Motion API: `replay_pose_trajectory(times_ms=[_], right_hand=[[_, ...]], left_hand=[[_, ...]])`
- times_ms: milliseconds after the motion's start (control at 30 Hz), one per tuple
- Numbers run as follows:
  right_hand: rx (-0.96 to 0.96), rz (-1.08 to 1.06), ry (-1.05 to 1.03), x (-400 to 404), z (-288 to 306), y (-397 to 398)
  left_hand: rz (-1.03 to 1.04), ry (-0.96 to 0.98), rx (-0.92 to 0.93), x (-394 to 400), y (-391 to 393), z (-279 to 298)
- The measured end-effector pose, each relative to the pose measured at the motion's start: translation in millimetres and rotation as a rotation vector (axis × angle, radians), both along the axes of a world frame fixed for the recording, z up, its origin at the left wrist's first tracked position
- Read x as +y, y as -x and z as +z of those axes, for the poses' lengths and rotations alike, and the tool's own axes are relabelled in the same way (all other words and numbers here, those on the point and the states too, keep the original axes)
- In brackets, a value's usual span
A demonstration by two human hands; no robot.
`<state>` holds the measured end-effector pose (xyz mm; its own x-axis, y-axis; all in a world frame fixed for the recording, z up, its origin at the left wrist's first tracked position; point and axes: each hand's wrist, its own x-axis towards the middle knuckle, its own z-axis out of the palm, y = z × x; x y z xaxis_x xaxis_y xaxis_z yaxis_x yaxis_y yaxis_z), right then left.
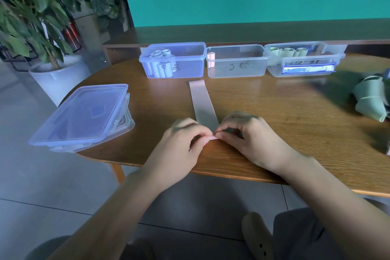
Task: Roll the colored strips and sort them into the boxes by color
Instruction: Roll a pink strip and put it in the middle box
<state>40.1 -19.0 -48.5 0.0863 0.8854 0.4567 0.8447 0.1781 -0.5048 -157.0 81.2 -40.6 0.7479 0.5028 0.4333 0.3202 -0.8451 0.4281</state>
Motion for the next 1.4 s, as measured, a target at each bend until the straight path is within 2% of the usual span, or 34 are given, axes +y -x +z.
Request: replay_pose_trajectory(times_ms=[167, 333, 500, 833, 1133, 1400], right_hand=[[-0.040, 0.014, -0.064, -2.2, 0.4, 3.3], [-0.046, 0.015, -0.029, -0.6, -0.3, 1.9], [-0.032, 0.009, 0.001, 3.7, 0.4, -0.5], [-0.044, -0.009, -0.011, 1.1, 2.3, 4.0], [-0.034, -0.007, 0.029, 7.6, 2.9, -1.5], [-0.053, -0.043, 0.010, 5.1, 2.9, 1.3]], left_hand=[[0.006, -0.021, 0.022, 4.9, -2.1, 0.2], [0.017, -0.034, 0.045, 8.4, -2.7, -1.6], [0.029, -0.041, -0.045, 6.5, -2.6, -0.2], [0.053, -0.039, 0.029, 14.1, -5.0, -1.7], [0.068, -0.090, 0.012, 8.6, -3.0, 1.8], [0.078, -0.043, 0.044, 13.9, -5.2, 3.3]])
